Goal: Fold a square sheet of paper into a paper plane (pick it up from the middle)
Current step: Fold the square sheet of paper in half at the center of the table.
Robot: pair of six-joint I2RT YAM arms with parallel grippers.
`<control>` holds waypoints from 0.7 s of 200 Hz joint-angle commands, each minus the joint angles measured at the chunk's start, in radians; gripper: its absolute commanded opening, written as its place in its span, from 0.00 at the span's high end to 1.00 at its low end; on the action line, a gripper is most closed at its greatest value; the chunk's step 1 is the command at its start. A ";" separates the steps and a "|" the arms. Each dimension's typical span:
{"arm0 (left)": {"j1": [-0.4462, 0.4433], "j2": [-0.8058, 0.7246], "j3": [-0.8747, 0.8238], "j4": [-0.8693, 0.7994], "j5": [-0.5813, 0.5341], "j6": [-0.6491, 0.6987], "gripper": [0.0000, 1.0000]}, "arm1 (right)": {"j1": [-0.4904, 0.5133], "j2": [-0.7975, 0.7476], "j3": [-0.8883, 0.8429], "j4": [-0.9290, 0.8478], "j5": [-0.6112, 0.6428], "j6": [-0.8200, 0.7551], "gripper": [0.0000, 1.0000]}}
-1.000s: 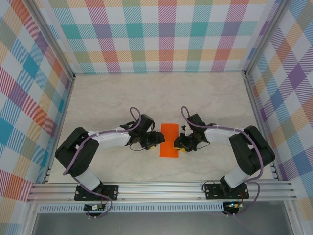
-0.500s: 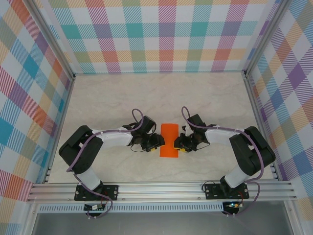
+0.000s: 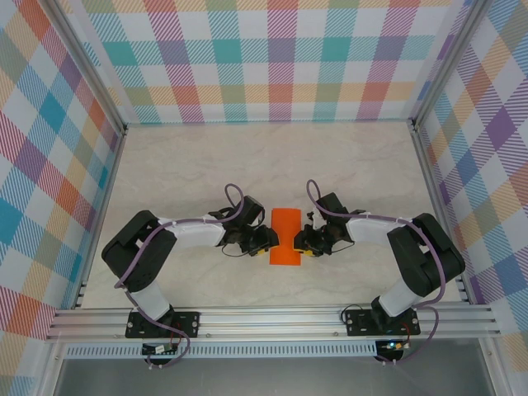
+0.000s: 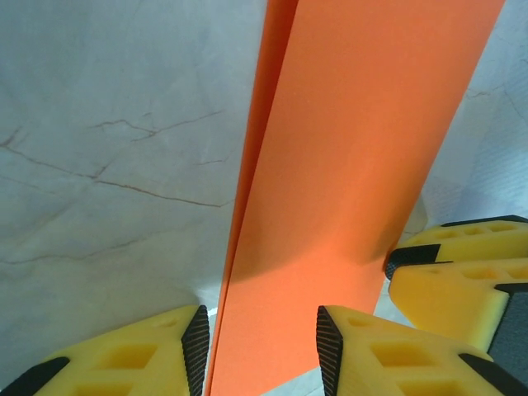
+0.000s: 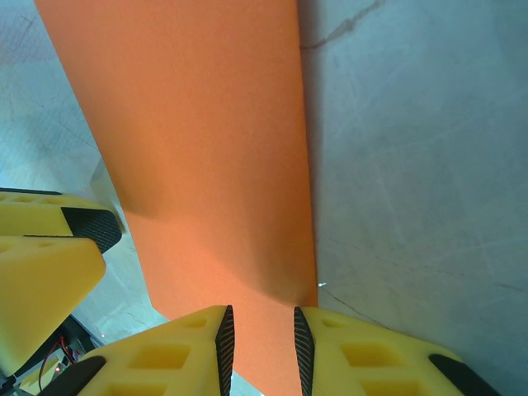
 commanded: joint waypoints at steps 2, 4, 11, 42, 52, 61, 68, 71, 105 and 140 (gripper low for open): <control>-0.015 0.027 0.022 0.008 0.015 0.013 0.59 | 0.005 0.006 -0.030 -0.018 0.025 0.014 0.71; -0.016 0.028 0.024 0.008 0.014 0.014 0.59 | 0.005 0.008 -0.029 -0.018 0.025 0.013 0.71; -0.015 0.032 0.025 0.004 0.010 0.014 0.59 | 0.005 0.008 -0.031 -0.017 0.025 0.013 0.71; -0.022 0.048 0.032 0.026 0.032 0.014 0.59 | 0.005 0.009 -0.032 -0.014 0.025 0.015 0.71; -0.023 0.052 0.036 0.030 0.036 0.014 0.59 | 0.005 0.011 -0.031 -0.013 0.025 0.014 0.71; -0.025 0.055 0.037 0.031 0.038 0.017 0.60 | 0.005 0.010 -0.031 -0.012 0.023 0.014 0.71; -0.025 0.056 0.038 0.038 0.041 0.017 0.61 | 0.005 0.011 -0.030 -0.012 0.023 0.013 0.71; -0.027 0.057 0.037 0.042 0.043 0.017 0.61 | 0.005 0.011 -0.031 -0.012 0.023 0.014 0.71; -0.026 0.054 0.035 0.059 0.053 0.017 0.64 | 0.005 0.012 -0.032 -0.012 0.023 0.014 0.70; -0.027 0.057 0.039 0.045 0.054 0.025 0.64 | 0.005 0.010 -0.035 -0.005 0.017 0.020 0.70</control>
